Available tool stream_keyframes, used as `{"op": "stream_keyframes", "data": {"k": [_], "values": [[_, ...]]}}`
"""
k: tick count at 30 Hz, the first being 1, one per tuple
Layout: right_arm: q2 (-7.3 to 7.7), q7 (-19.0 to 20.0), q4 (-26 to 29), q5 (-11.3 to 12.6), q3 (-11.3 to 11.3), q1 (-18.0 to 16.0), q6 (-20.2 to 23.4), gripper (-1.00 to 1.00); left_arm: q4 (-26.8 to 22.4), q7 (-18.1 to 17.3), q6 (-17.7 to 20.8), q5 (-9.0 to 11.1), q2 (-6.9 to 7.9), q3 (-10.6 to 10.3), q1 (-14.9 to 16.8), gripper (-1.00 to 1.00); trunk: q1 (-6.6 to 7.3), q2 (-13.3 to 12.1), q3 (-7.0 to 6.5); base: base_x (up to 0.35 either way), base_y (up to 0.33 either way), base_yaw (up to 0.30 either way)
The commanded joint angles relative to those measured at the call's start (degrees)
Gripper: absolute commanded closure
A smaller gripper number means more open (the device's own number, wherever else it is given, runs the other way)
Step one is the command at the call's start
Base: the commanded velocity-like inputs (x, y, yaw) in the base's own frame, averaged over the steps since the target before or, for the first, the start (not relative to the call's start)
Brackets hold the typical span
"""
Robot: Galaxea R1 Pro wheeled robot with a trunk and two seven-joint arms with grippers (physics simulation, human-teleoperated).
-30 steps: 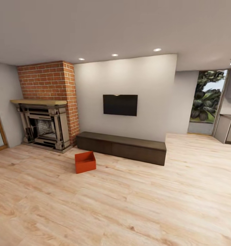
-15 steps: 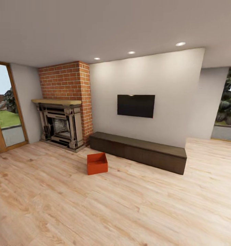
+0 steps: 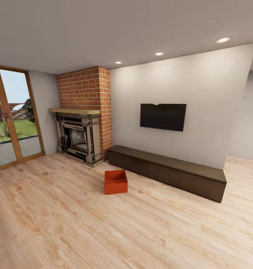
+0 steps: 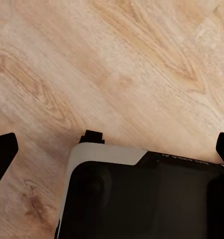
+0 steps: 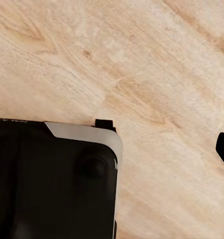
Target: Move the two storage containers from the living room to the garage. In the garage, place one container on the floor and stack the other container on top of it (either order is fine).
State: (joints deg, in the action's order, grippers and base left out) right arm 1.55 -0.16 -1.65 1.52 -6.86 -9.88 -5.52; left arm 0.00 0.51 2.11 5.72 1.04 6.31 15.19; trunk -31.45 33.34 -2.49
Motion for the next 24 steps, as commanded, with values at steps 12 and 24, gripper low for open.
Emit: {"op": "stream_keyframes", "data": {"k": [12,24], "values": [[0.17,-0.1,-0.1,0.1,-0.5,0.0,-0.4,-1.00,0.0,0.1,0.2,0.6,-0.07,0.2,0.0,-1.00,-0.05,0.0,0.01,0.323,0.000,0.002],[0.18,0.0,-0.2,0.1,-0.5,-0.1,-0.2,-1.00,0.0,0.1,0.2,0.6,-0.16,0.2,0.0,-1.00,-0.05,0.0,0.01,0.324,0.000,0.000]]}}
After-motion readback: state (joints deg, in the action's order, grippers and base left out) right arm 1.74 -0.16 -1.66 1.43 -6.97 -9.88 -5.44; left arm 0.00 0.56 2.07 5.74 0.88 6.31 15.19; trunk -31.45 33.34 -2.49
